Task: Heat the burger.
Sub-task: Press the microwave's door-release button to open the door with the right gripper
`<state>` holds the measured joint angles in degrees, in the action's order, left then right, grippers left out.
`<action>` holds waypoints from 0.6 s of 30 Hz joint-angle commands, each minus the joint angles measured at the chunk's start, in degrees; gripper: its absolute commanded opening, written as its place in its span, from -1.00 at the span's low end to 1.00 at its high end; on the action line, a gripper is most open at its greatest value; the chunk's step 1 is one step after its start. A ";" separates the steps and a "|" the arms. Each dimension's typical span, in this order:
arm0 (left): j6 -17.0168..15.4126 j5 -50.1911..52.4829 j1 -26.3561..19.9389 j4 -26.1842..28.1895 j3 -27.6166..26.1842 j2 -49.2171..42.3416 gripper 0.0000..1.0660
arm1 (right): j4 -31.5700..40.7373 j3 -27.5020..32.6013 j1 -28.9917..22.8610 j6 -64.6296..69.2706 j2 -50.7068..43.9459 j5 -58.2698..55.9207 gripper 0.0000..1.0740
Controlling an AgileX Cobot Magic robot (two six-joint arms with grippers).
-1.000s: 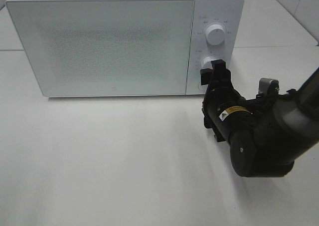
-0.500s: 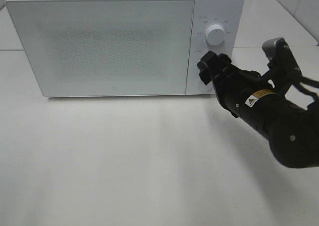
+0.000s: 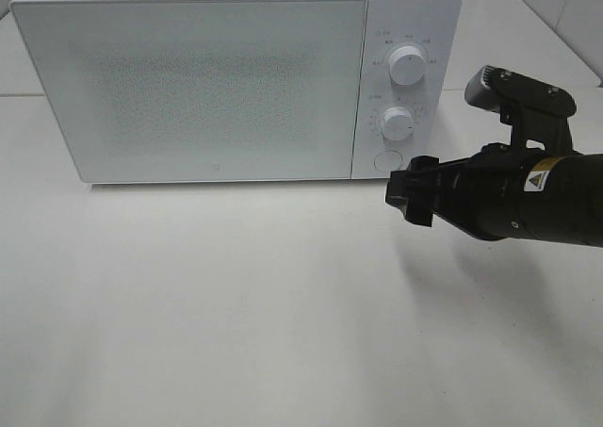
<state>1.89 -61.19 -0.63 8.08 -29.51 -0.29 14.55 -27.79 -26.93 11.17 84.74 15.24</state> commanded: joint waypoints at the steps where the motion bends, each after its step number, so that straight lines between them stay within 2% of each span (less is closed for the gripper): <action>1: -0.17 0.06 -0.11 0.34 -0.06 -1.03 0.88 | -3.09 -0.40 0.29 -4.24 -4.07 -9.57 0.41; 2: -0.17 0.06 -0.11 0.34 -0.06 -1.03 0.88 | -4.76 -1.20 0.29 -5.10 -6.25 -15.24 0.41; 3: -0.17 0.06 -0.11 0.34 -0.06 -1.03 0.88 | -4.76 -1.20 0.29 -5.10 -6.25 -15.24 0.41; 5: -0.17 0.06 -0.11 0.34 -0.06 -1.03 0.88 | -7.85 -2.86 0.29 -5.44 -9.68 -23.78 0.41; 9: -0.17 0.06 -0.11 0.34 -0.06 -1.03 0.88 | -11.06 -4.81 0.29 -5.50 -12.83 -31.46 0.41; 10: -0.17 0.06 -0.11 0.34 -0.06 -1.03 0.88 | -12.20 -6.30 0.29 -5.67 -15.47 -37.13 0.42; 18: -0.17 0.06 -0.11 0.34 -0.06 -1.03 0.88 | -12.78 -7.73 0.06 -7.79 -26.30 -49.33 0.42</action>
<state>1.89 -61.19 -0.63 8.08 -29.51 -0.29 2.23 -35.12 -26.93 4.53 59.30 -32.14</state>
